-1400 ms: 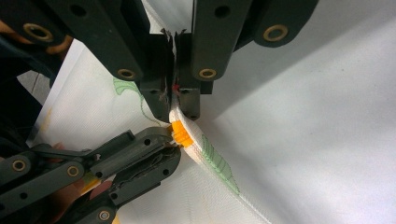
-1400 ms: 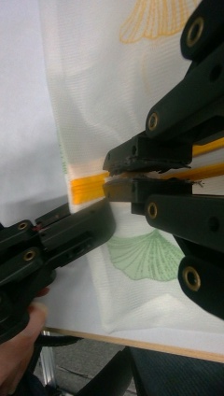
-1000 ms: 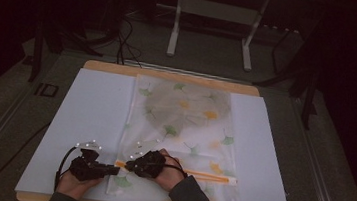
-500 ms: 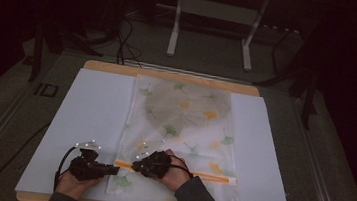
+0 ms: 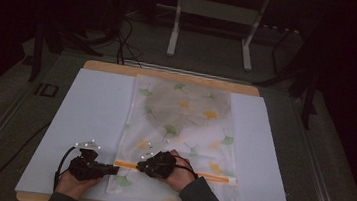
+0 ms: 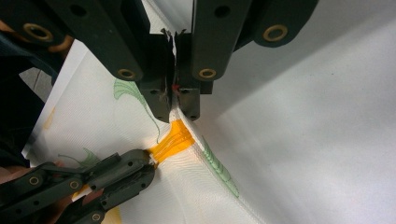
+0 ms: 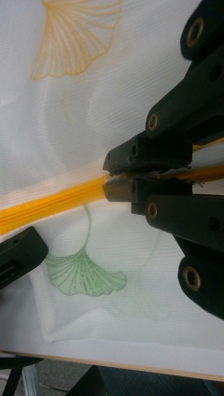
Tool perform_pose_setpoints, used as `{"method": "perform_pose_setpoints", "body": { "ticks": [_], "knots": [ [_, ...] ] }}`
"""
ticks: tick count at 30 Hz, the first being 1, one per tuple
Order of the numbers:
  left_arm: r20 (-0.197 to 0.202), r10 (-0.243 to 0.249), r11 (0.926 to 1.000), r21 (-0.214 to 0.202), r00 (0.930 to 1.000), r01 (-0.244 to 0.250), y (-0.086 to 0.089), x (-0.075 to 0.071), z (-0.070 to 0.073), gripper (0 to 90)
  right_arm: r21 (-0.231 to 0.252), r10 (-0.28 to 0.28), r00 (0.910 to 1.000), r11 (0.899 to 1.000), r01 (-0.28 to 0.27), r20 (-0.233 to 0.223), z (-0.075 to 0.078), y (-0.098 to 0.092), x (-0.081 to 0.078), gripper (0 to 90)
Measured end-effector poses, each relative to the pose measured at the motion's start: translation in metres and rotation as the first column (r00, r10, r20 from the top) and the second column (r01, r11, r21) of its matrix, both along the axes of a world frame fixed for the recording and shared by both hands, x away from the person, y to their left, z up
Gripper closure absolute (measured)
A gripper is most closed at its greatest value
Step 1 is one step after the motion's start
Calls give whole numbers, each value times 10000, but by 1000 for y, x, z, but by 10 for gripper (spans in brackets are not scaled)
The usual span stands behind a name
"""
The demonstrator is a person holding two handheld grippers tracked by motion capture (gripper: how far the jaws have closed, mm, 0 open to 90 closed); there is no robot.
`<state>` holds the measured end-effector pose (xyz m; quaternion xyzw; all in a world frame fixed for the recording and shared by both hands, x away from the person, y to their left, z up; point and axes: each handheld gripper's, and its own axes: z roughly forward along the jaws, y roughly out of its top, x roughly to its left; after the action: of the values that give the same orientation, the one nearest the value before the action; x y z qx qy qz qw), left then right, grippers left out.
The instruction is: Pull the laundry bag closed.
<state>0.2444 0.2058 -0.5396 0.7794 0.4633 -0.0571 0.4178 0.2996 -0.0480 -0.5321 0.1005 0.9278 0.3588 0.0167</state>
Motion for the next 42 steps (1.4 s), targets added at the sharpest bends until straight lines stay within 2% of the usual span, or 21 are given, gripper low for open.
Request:
{"method": "perform_pose_setpoints", "body": {
  "ticks": [31, 42],
  "knots": [
    [43, 18, 10000, -14, 10000, -18, 2, 0, 1, 869, -276, -190, 9998, 9994, 191, 37, 2, -15, 1, 849],
    [51, 23, 10000, 5, 10000, -23, 2, 0, 1, 869, -237, -292, 9996, 9993, 293, 28, 1, -21, 2, 850]
  ]
}}
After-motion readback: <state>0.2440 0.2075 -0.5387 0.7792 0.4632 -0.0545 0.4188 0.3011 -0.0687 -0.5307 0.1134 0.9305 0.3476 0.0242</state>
